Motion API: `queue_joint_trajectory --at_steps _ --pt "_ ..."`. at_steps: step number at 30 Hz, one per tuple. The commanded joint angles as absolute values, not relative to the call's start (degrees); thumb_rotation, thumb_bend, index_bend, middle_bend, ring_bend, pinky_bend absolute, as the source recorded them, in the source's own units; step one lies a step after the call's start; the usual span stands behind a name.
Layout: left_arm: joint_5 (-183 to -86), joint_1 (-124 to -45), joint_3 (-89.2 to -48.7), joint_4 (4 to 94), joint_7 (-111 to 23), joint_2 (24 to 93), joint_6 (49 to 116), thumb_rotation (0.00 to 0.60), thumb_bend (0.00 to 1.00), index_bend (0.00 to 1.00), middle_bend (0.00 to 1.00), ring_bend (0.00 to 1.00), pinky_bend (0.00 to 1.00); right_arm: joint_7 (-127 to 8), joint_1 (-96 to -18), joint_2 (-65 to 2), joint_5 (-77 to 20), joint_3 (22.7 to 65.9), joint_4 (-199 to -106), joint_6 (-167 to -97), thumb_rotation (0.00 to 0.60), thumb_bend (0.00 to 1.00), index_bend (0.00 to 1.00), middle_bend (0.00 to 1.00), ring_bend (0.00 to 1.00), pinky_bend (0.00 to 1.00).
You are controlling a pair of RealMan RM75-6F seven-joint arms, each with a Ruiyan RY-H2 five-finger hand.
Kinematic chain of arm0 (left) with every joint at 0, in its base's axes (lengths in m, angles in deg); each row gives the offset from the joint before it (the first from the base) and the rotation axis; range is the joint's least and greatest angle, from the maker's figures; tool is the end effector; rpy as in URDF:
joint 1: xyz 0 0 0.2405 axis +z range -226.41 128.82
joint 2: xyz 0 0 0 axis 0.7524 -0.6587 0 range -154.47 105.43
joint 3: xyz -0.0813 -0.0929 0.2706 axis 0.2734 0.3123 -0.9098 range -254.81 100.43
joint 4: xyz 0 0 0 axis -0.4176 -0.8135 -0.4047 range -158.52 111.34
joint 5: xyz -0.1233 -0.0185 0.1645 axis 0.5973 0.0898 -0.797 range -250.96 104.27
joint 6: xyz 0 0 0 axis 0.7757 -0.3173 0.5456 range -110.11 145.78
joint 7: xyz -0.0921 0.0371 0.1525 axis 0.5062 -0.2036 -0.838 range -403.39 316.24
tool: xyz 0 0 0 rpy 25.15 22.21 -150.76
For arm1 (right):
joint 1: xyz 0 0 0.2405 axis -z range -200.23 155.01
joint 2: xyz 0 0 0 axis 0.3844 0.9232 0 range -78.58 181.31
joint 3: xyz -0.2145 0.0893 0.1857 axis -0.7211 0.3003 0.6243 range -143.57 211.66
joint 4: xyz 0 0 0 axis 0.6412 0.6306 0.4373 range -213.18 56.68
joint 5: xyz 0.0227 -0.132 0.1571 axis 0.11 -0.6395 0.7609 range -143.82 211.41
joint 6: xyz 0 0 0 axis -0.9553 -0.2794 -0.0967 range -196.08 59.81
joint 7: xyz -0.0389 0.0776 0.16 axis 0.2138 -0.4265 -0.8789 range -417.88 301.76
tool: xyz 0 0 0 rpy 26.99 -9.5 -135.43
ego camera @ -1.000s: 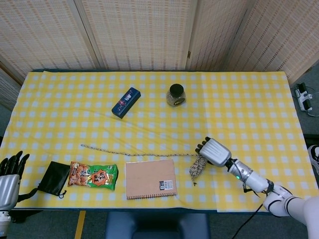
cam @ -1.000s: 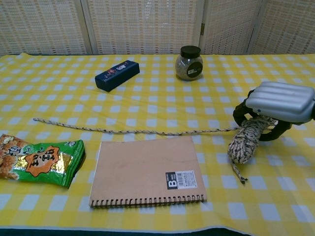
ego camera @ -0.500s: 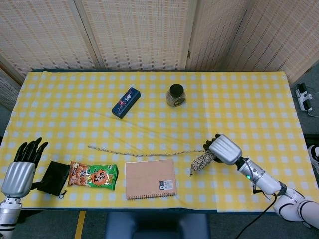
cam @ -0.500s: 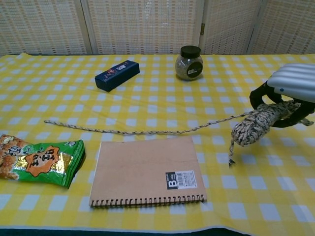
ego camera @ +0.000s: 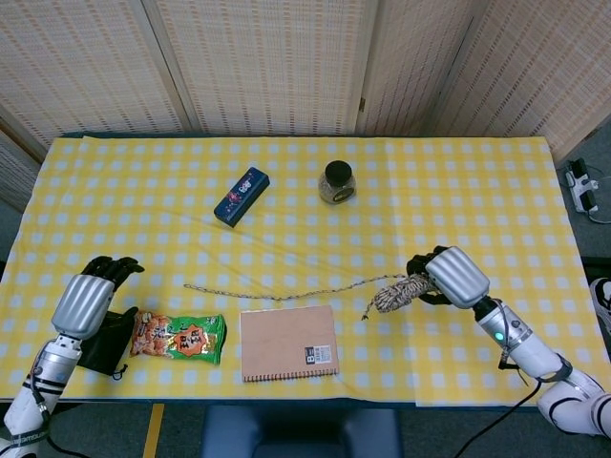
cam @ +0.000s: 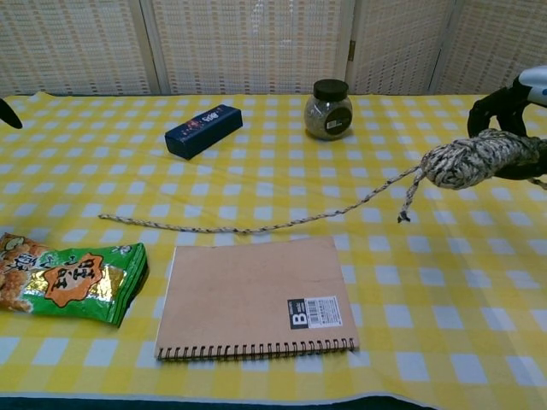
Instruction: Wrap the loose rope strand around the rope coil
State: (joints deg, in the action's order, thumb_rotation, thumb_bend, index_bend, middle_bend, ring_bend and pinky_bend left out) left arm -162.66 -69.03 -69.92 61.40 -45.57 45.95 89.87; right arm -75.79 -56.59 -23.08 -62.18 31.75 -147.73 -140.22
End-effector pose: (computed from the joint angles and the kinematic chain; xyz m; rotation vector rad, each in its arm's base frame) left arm -0.2887 0.3247 0.1246 -1.6748 -0.7579 -0.9828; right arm -0.2645 -0.3737 0.0911 1.9510 -0.7547 1.0928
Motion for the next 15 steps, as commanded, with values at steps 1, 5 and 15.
queue_joint_trajectory --at_steps 1,5,15 --pt "-161.1 -72.3 -69.2 59.2 -45.5 47.6 85.6 0.600 0.25 0.37 0.38 0.41 0.33 -75.2 -56.2 -22.9 -61.3 32.4 -148.7 -140.0 0.600 0.61 0.84 0.65 0.67 0.55" --pt "-159.0 -75.5 -68.3 57.3 -45.0 50.0 81.2 0.600 0.25 0.39 0.49 0.49 0.46 -74.5 -56.0 -23.4 -60.4 33.0 -150.2 -139.5 0.600 0.61 0.84 0.65 0.67 0.55" --pt "-154.2 -82.2 -67.0 53.2 -44.9 56.2 73.1 0.600 0.28 0.53 0.78 0.70 0.71 -72.3 -55.8 -24.4 -58.7 34.9 -152.6 -138.7 0.600 0.62 0.84 0.65 0.69 0.56"
